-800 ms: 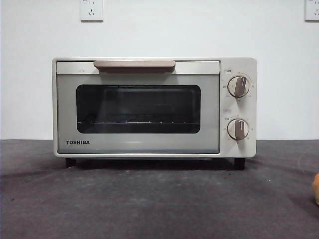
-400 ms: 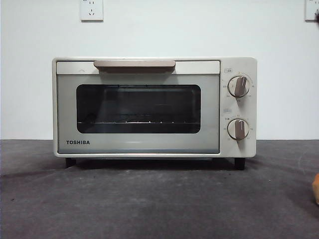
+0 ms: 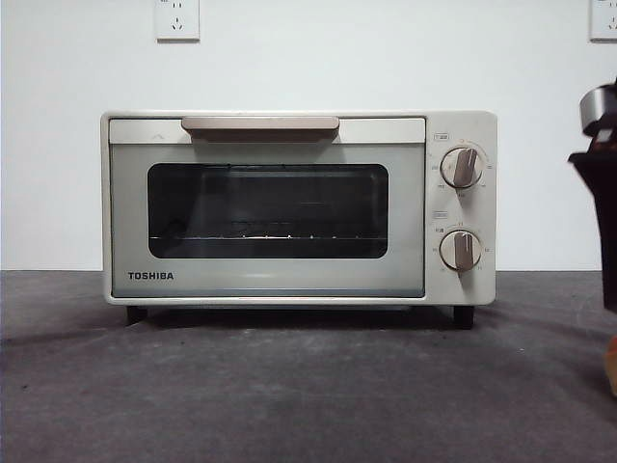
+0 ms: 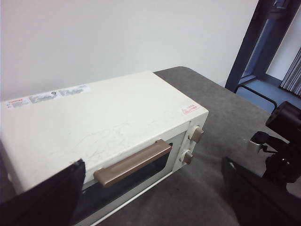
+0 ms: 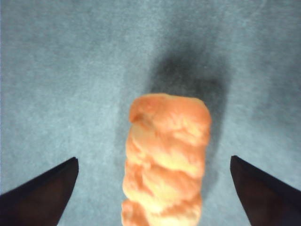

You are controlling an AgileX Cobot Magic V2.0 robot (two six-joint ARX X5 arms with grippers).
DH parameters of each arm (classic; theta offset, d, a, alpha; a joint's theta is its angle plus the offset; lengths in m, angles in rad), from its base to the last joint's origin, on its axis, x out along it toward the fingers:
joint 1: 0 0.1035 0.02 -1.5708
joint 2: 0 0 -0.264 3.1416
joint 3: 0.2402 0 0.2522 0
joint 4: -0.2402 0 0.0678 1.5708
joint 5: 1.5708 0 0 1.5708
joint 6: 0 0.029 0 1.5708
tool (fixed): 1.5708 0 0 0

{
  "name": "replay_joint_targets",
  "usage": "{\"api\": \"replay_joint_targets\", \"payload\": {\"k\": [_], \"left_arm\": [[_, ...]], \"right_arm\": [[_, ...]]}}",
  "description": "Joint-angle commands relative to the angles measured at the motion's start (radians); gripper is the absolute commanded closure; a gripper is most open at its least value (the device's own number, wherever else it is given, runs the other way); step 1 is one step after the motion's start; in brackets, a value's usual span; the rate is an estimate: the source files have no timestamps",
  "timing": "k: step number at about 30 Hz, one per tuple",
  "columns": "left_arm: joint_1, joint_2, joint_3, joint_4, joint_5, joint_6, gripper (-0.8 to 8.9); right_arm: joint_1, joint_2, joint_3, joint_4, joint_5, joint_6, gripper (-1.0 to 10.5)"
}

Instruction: The left arm flap open the oven, the right arm pick bread and place it into oven, the left arm flap close the oven

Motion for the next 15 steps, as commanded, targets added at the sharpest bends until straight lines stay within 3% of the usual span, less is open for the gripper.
{"api": "replay_joint_targets", "payload": {"k": [1, 10, 15], "left_arm": [[-0.005, 0.006, 0.017, 0.002, -0.009, -0.002, 3.49], [-0.005, 0.006, 0.017, -0.003, -0.009, -0.002, 3.49], [-0.005, 0.006, 0.017, -0.003, -0.011, -0.002, 3.49]], "right_arm": [[0.013, 0.046, 0.004, 0.019, 0.003, 0.011, 4.3], [0.021, 0.174, 0.004, 0.031, 0.008, 0.010, 4.7], [0.021, 0.204, 0.004, 0.032, 0.025, 0.005, 6.3]]}}
